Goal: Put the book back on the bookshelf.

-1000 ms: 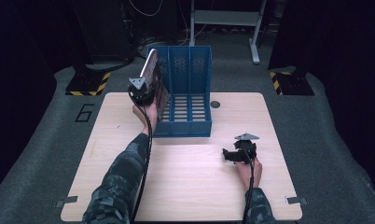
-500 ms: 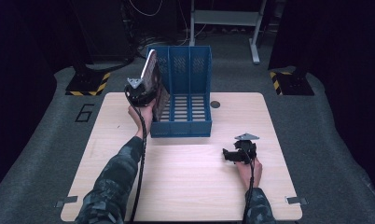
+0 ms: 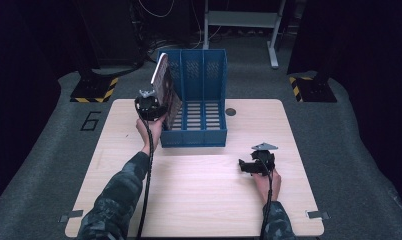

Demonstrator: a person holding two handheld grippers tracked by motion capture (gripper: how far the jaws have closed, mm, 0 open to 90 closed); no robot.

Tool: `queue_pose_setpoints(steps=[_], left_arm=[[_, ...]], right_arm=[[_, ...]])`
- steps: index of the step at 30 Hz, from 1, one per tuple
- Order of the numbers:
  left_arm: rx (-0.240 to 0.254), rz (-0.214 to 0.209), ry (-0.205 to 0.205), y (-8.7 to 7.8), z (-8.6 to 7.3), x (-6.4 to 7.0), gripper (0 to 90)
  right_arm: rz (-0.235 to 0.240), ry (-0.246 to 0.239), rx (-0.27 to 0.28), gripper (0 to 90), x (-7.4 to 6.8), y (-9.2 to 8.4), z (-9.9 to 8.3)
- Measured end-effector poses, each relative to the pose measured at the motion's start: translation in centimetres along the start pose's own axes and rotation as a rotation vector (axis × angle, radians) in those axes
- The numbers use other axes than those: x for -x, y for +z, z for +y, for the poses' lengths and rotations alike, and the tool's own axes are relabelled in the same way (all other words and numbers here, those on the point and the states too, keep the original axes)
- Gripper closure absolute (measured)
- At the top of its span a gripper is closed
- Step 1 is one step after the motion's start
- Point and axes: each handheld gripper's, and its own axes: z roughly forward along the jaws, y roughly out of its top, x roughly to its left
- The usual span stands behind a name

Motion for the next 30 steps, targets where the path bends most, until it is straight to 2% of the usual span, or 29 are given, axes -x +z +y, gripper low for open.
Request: queue_pose_setpoints(steps=[2,4,6,9,12,14,16,22,30], left_arm=[[-0.007,-0.004,-0.003,0.2,-0.1,0.1,71.0],[0.000,0.012,-0.004,0.2,-0.1,0.3,79.7],[0.004,0.011,-0.025,0.2,-0.2,0.3,82.6],[0.004,0.011,-0.054,0.2,-0.1,0.4,83.0],[0.005,-0.006,-0.105,0.3,0.0,0.6,82.9],[0.008,-0.030,-0.153,0.6,-0.2,0.9,82.9],[0.012,-0.038,-0.180,0.7,-0.3,1.3,82.9],[0.015,-0.043,-0.186,0.8,-0.7,1.8,80.2],[0.011,-0.110,-0.201,0.5,-0.9,1.3,75.1]], right_arm=[[0.001,0.000,0.000,12.1,0.0,0.0,0.0],[0.000,0.000,0.000,12.1,0.0,0.0,0.0],[0.000,0.000,0.000,12.1,0.0,0.0,0.0],[0.000,0.002,0.000,12.1,0.0,0.0,0.0],[0.000,0.001,0.000,12.2,0.0,0.0,0.0],[0.000,0.000,0.000,12.2,0.0,0.0,0.0],[0.000,-0.002,0.000,12.3,0.0,0.0,0.0],[0.000,0.006,-0.001,12.5,0.0,0.0,0.0],[0.000,0.006,-0.001,12.7,-0.1,0.0,0.0]])
